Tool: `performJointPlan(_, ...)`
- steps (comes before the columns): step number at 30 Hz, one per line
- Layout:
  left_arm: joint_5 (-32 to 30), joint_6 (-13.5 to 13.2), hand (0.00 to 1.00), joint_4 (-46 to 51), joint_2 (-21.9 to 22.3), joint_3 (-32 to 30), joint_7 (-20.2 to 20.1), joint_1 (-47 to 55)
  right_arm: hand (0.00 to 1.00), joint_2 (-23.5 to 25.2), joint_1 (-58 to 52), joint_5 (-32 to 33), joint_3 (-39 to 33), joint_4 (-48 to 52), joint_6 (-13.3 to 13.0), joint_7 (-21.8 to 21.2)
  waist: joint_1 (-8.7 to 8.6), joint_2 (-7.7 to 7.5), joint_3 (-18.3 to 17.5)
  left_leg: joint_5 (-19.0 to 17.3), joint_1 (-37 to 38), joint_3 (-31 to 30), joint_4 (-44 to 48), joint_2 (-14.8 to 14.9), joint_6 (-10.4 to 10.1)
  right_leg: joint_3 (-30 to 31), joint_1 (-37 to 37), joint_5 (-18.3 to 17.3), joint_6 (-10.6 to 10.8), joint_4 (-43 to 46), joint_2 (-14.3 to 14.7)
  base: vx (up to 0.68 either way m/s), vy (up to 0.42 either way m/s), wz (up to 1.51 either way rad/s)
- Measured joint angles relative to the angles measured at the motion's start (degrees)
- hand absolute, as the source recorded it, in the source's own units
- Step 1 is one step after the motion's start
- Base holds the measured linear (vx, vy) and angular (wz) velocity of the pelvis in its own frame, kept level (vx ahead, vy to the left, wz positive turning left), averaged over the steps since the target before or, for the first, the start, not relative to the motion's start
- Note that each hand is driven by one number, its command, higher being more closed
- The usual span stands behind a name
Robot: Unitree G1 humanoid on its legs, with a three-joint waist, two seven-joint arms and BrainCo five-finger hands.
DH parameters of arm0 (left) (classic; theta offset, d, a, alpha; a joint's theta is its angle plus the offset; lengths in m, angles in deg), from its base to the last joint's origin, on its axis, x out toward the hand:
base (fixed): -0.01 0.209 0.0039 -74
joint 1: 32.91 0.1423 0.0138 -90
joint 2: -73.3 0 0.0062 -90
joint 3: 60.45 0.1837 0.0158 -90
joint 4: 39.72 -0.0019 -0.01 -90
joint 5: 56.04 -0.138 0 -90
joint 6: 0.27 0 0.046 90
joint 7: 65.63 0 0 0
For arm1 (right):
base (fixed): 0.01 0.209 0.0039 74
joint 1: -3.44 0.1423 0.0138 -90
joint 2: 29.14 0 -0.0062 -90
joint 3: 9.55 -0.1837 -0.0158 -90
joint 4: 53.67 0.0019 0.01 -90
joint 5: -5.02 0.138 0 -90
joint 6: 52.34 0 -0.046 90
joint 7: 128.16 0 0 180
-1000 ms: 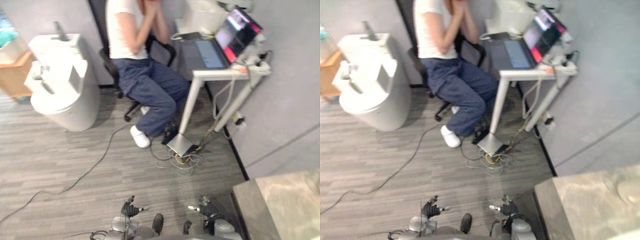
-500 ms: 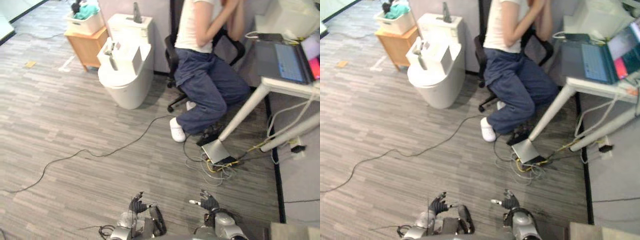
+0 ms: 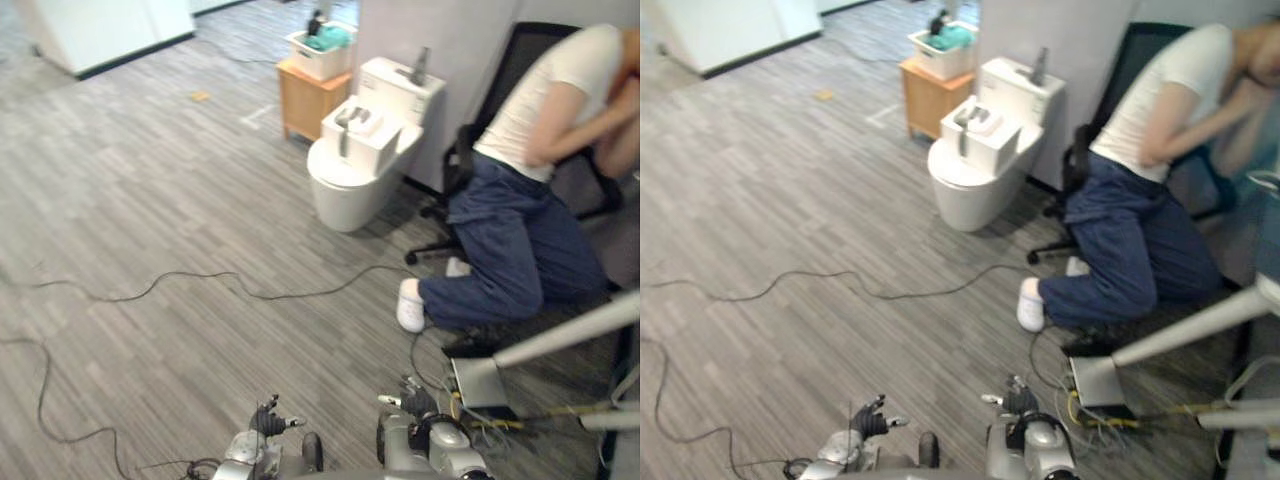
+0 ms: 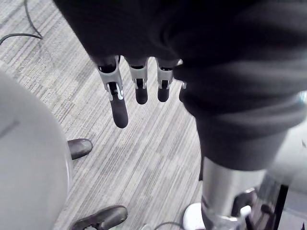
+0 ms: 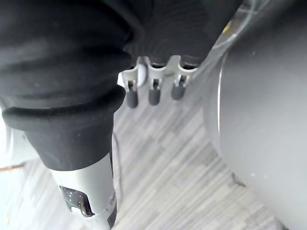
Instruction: Organize washtable
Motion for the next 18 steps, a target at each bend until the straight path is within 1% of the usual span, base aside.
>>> performJointPlan(1,0.00,-0.02,0.00,0.14,0.07,-0.75,0.03,0.01,0.00,0.05,-0.20,-0.01,-0.02,0.01,0.07,0.00,0.14,-0.49,-0.06,-0.72,-0.13,0.08,0.70,-0.11,-0.28,-0.39,0.13,0.48,-0.59,-0.38,-0.35,0.25,-0.247,1.10)
performJointPlan(2,0.02,-0.01,0.00,0.51,0.18,-2.16,0.09,0.01,0.00,0.27,-0.41,-0.01,0.01,0.12,0.17,-0.01,0.50,-1.19,-0.17,-2.20,-1.08,0.97,2.83,0.01,-1.10,-1.57,0.63,1.86,-2.23,-1.42,-0.71,0.28,-0.302,1.06)
performJointPlan(3,0.02,0.02,0.00,1.03,0.20,-3.18,0.13,-0.33,0.00,1.35,-0.78,-0.02,-0.03,1.09,0.31,0.01,1.01,-2.43,-0.32,-5.33,-3.66,3.51,8.22,1.02,-2.16,-2.64,2.03,7.26,-2.14,-3.45,-1.28,0.33,-0.348,1.25)
performJointPlan(4,0.02,0.11,0.00,1.73,1.55,-4.17,0.12,-0.24,0.00,0.60,-0.59,0.01,-0.61,2.53,0.37,0.18,0.94,0.23,0.19,-7.04,-6.42,8.60,14.71,5.86,-3.87,-6.98,2.80,6.98,-3.13,-3.51,-0.82,0.28,-0.291,1.16)
performJointPlan(5,0.02,0.12,0.00,2.32,2.53,-4.23,0.12,-0.35,0.00,0.14,-0.46,0.01,-0.65,3.21,0.41,0.27,0.81,1.08,0.40,-7.26,-8.09,12.08,17.70,8.46,-4.23,-8.53,3.23,6.67,-3.66,-3.80,-0.40,0.30,-0.246,1.08)
performJointPlan(6,0.02,0.12,0.00,2.85,4.42,-4.22,0.12,-0.56,0.00,-0.58,-0.45,0.38,-0.65,4.74,0.41,0.46,0.94,3.04,0.74,-7.24,-9.91,18.22,22.10,12.03,-4.62,-11.66,5.10,6.23,-4.39,-4.23,-0.02,0.30,-0.207,1.10)
performJointPlan(7,0.04,0.21,0.00,3.12,5.77,-4.15,0.03,-0.38,0.00,-0.55,-0.76,1.18,-0.76,4.95,0.43,0.72,0.86,3.08,1.27,-6.98,-9.73,23.52,24.38,14.67,-4.75,-14.75,8.57,5.88,-4.91,-5.39,0.44,0.24,-0.151,1.08)
performJointPlan(8,0.04,0.26,0.00,3.44,6.02,-4.01,0.01,-0.30,0.00,-0.30,-1.07,1.24,-0.91,5.06,0.43,1.00,0.95,3.17,1.25,-6.70,-9.16,25.62,24.93,15.58,-4.61,-16.27,10.48,5.70,-5.19,-5.98,0.51,0.25,-0.131,1.17)
performJointPlan(9,0.05,0.24,0.00,3.76,6.02,-3.64,-0.04,-0.35,0.00,0.15,-1.82,1.60,-1.80,5.48,0.40,1.28,1.03,2.95,1.10,-6.00,-7.81,28.15,23.97,16.06,-5.26,-19.45,13.73,5.67,-5.22,-7.50,0.42,0.22,-0.095,1.20)
performJointPlan(10,0.04,0.16,0.00,4.66,5.60,-3.57,-0.01,-0.46,0.00,0.17,-1.98,1.68,-2.43,5.55,0.21,1.41,1.01,2.35,0.70,-5.22,-7.20,30.49,21.28,15.74,-5.37,-22.00,15.19,5.67,-5.22,-8.92,0.09,0.25,-0.102,1.18)
performJointPlan(11,0.04,0.04,0.00,4.79,5.19,-3.42,0.00,-0.60,0.00,0.27,-1.79,1.68,-2.57,5.32,0.18,1.44,1.14,2.02,0.52,-4.84,-7.12,32.03,19.76,15.52,-5.64,-23.14,15.44,5.67,-5.22,-9.63,-0.16,0.16,-0.031,1.03)
performJointPlan(12,0.00,0.04,0.00,4.92,3.94,-2.52,0.02,-0.75,0.00,0.00,-1.18,1.67,-2.90,4.27,0.07,1.49,0.96,1.38,0.23,-3.61,-7.15,36.17,17.70,15.04,-4.88,-25.36,15.50,5.74,-5.13,-10.92,-0.67,0.12,0.000,0.91)
performJointPlan(13,-0.05,0.57,0.00,4.04,2.81,-1.99,0.00,-0.64,0.00,-0.06,-1.13,1.62,-2.90,3.13,0.17,1.52,0.91,1.32,0.28,-3.07,-7.22,39.03,16.60,14.76,-4.05,-27.27,16.37,5.78,-5.06,-11.80,-0.96,0.11,0.018,0.85)
performJointPlan(14,-0.07,0.88,0.00,3.62,2.37,-1.99,0.00,-0.21,0.00,-0.08,-1.22,1.61,-2.89,2.33,0.25,1.51,0.95,1.33,0.28,-2.88,-6.69,39.56,15.90,14.45,-3.81,-27.93,17.04,5.78,-5.06,-11.88,-1.10,0.09,0.041,0.73)
performJointPlan(16,-0.48,1.40,0.00,2.79,1.54,-2.10,0.01,0.44,0.00,-0.16,-1.87,1.54,-2.84,1.14,0.53,1.50,0.99,1.32,0.25,-2.24,-4.08,38.39,12.79,13.00,-2.97,-29.38,19.89,5.85,-5.09,-12.20,-1.24,0.08,0.053,0.51)
performJointPlan(17,-1.29,1.48,0.00,2.71,0.64,-2.09,-0.02,1.04,0.00,-0.08,-2.09,1.36,-2.73,0.64,0.53,1.47,1.02,1.20,0.16,-1.33,-2.18,37.29,9.87,11.81,-3.12,-29.88,21.16,6.27,-5.48,-12.27,-1.25,0.06,0.046,0.38)
performJointPlan(18,-1.52,1.55,0.00,2.56,0.23,-2.11,-0.04,1.32,0.00,-0.05,-1.63,1.02,-2.63,0.21,0.46,1.42,0.94,0.99,-0.20,-0.04,-1.47,36.46,7.49,10.89,-3.08,-30.04,21.36,6.93,-5.25,-12.34,-1.29,0.04,0.035,0.39)
